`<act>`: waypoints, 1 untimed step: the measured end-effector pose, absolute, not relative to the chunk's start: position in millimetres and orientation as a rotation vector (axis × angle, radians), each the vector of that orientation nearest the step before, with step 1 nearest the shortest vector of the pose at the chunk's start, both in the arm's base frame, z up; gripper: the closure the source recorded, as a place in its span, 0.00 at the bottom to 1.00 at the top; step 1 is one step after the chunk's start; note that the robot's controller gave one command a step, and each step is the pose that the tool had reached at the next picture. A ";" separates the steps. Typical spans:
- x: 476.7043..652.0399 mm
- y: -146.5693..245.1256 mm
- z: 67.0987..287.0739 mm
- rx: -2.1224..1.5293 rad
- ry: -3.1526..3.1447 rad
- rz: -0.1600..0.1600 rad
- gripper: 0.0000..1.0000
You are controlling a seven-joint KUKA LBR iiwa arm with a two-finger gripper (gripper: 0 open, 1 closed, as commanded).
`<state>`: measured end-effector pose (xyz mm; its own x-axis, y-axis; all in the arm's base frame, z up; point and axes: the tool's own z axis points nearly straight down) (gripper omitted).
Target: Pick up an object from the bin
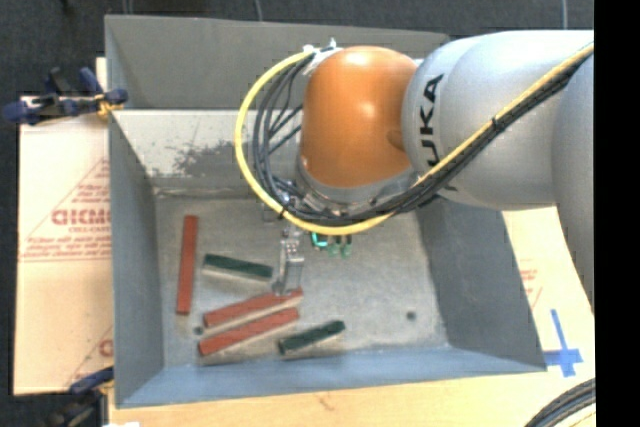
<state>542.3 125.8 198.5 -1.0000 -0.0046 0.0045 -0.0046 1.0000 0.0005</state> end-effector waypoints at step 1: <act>544.1 125.1 203.0 0.002 -3.145 -0.003 0.00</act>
Offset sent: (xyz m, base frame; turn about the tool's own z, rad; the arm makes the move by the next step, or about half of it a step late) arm 0.0381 0.0300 -0.1285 0.1514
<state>544.1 125.1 203.0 -1.0000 -0.0011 -0.0037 -0.0011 1.0000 0.0017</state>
